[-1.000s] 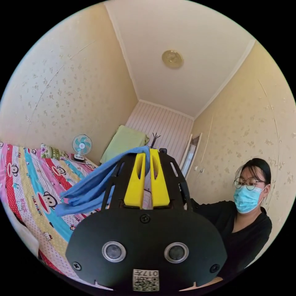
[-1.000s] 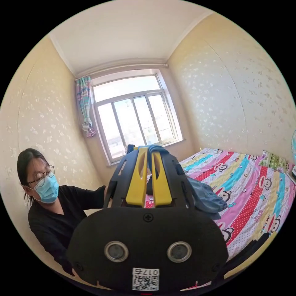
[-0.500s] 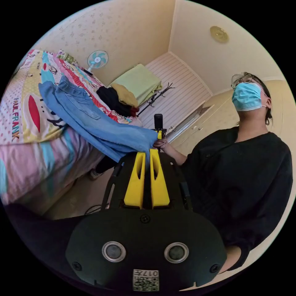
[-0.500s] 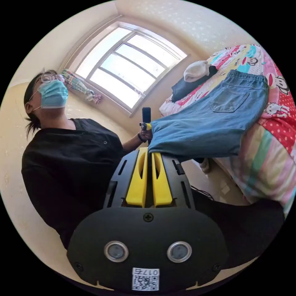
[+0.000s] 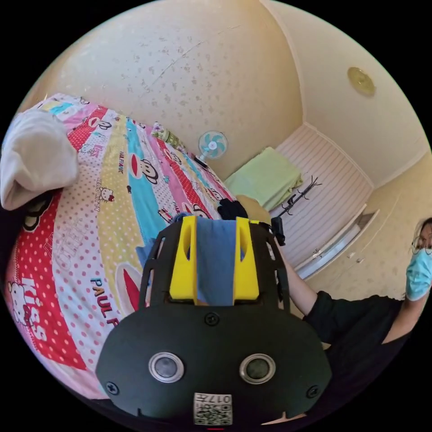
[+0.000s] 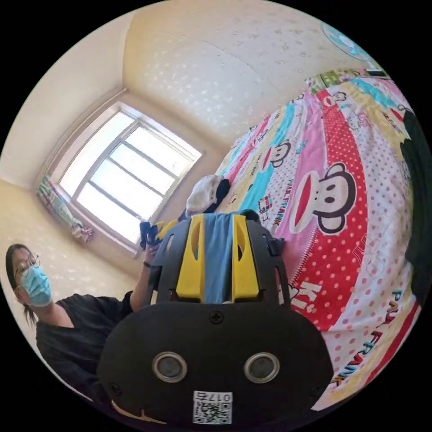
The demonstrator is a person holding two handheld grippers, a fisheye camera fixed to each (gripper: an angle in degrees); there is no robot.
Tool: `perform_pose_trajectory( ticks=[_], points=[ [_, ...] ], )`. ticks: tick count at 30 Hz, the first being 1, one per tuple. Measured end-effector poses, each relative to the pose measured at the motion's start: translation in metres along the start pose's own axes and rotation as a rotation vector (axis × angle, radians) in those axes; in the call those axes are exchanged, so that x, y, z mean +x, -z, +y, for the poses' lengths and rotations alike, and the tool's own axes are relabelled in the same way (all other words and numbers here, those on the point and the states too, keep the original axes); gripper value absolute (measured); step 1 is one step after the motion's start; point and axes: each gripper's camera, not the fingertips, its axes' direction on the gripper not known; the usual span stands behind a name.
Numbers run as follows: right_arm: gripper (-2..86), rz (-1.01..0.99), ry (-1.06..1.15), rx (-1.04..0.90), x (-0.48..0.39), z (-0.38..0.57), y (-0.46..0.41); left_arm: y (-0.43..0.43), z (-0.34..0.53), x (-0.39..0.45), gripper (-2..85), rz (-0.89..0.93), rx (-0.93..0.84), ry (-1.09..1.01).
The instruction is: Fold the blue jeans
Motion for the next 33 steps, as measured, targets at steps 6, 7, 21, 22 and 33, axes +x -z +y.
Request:
perform_pose_trajectory(
  ticks=[6,7,21,22,33],
  points=[
    [12.2,-0.048,-0.111,0.001,0.021,0.125,-0.011,-0.024,0.127,-0.030,11.2,0.028,-0.055,0.055],
    [12.2,-0.080,-0.132,0.016,0.020,0.138,-0.010,-0.029,0.150,-0.026,11.2,0.028,-0.068,0.042],
    [15.9,-0.326,-0.469,0.244,0.011,0.144,-0.080,-0.209,0.189,0.077,12.9,-0.196,-0.590,-0.667],
    [15.8,-0.339,-0.498,0.258,0.013,0.141,-0.082,-0.210,0.189,0.069,12.8,-0.162,-0.593,-0.605],
    [6.2,-0.421,-0.476,0.338,-0.001,0.111,-0.126,-0.107,0.242,0.037,12.3,0.004,-0.200,-0.225]
  ],
)
